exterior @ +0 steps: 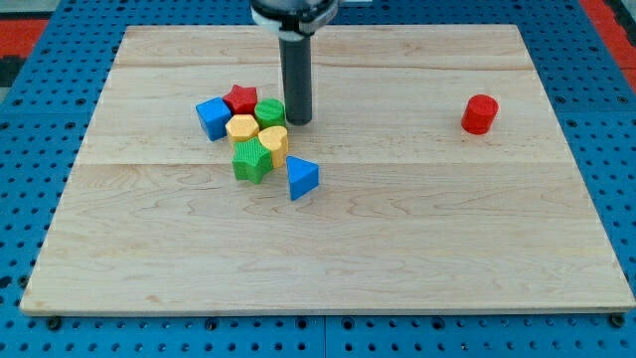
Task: Push the green circle right a bit
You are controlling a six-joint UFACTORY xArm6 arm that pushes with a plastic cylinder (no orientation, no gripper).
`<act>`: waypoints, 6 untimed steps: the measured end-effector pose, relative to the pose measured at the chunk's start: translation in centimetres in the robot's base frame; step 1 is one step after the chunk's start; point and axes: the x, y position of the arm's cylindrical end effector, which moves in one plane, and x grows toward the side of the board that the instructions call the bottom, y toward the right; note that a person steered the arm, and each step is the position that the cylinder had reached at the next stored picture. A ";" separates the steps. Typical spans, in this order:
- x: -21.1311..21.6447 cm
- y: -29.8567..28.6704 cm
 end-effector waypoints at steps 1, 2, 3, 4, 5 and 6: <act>-3.0 -4.2; 0.4 -5.2; 7.2 -1.1; 8.4 -1.7; 5.2 2.6; 3.3 2.2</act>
